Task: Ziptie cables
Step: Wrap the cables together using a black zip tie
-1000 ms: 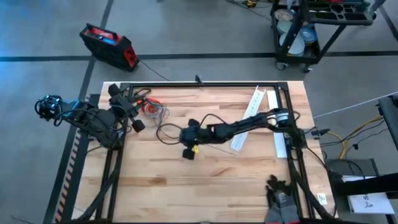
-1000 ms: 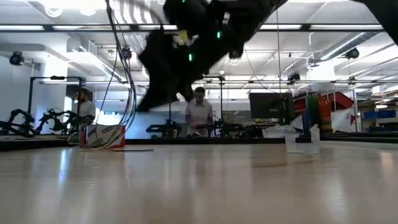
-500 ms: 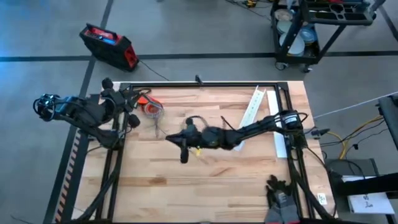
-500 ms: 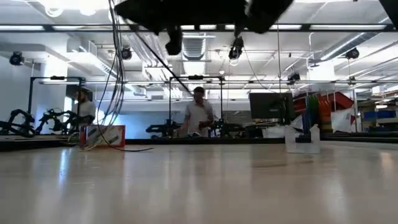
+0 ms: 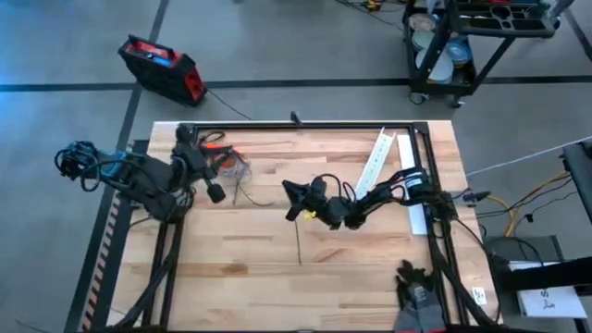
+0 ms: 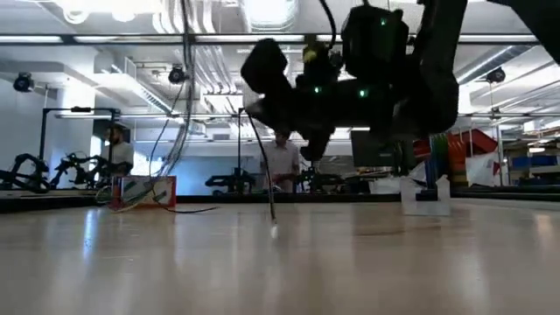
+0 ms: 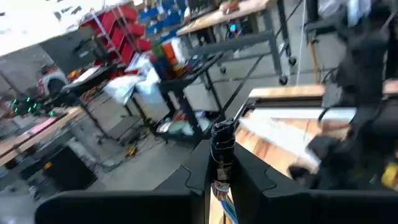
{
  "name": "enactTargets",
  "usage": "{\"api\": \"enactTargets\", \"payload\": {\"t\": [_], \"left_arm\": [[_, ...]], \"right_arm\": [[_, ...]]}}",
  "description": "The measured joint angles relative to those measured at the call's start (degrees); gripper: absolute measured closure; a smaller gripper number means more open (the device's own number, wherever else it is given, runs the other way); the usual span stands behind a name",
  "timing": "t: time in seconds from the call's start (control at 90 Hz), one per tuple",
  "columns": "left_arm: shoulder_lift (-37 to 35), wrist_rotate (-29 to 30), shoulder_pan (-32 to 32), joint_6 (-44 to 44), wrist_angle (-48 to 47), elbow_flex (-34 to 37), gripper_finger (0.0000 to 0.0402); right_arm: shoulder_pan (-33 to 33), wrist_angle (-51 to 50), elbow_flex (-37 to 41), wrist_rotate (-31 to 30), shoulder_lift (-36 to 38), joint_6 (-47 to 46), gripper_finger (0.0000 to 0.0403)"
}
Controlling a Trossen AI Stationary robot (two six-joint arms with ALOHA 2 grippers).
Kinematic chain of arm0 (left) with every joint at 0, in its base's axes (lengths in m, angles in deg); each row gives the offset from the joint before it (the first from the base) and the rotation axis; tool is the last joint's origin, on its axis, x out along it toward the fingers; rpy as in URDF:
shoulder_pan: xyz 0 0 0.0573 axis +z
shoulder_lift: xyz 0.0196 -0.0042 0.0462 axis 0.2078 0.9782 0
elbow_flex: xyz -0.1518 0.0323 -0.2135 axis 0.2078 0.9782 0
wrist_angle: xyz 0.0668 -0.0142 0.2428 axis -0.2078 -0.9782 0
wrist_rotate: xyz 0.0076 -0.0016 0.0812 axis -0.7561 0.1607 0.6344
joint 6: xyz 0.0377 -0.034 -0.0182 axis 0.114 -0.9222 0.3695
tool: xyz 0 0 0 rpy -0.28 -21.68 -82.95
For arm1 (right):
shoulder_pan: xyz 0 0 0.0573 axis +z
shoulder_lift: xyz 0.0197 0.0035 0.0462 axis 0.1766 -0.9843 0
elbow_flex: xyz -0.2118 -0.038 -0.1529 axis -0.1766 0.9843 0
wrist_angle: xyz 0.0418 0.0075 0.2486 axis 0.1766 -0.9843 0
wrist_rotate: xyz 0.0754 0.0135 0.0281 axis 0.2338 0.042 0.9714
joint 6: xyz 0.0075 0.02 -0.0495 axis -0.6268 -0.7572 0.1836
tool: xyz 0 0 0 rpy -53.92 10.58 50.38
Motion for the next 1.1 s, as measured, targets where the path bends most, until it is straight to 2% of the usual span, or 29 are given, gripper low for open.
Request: {"api": "enactTargets", "payload": {"t": [0.133,0.322,0.411,0.5,0.6,0.744,0.911,0.989,1.1], "left_arm": [[0.1,-9.7,0.0,6.1,14.3,6.0,0.0378],[-0.8,-21.3,0.1,12.4,39.0,13.1,0.0378],[-1.0,-26.8,0.1,10.4,44.8,13.3,0.0378],[0.0,-29.5,0.1,9.0,48.3,12.7,0.0378],[3.7,-31.2,0.5,8.8,55.6,12.8,0.0379],[11.8,-38.2,2.6,9.6,67.0,13.0,0.0379],[19.7,-43.2,7.0,9.5,77.6,12.7,0.0379],[22.9,-48.5,9.6,7.1,82.4,12.7,0.0379],[27.0,-60.9,13.0,-2.0,92.6,12.7,0.0379]], "right_arm": [[-2.4,-5.1,1.0,-2.5,-0.5,-6.7,0.0403],[-5.7,-16.4,1.0,-0.4,-0.5,-17.1,0.0403],[-6.5,-18.2,1.0,0.2,-0.5,-18.0,0.0403],[-6.9,-17.9,0.9,0.8,-0.5,-18.1,0.0403],[-6.9,-18.1,0.5,1.1,-0.5,-18.0,0.0403],[-6.8,-18.1,-0.5,2.8,-0.5,-16.7,0.0403],[-6.6,-18.1,-1.0,3.7,-0.4,-16.7,0.0403],[-6.6,-18.1,-1.0,3.8,-0.4,-17.1,0.0403],[-6.5,-18.1,-1.0,3.8,-0.4,-17.8,0.0403]]}}
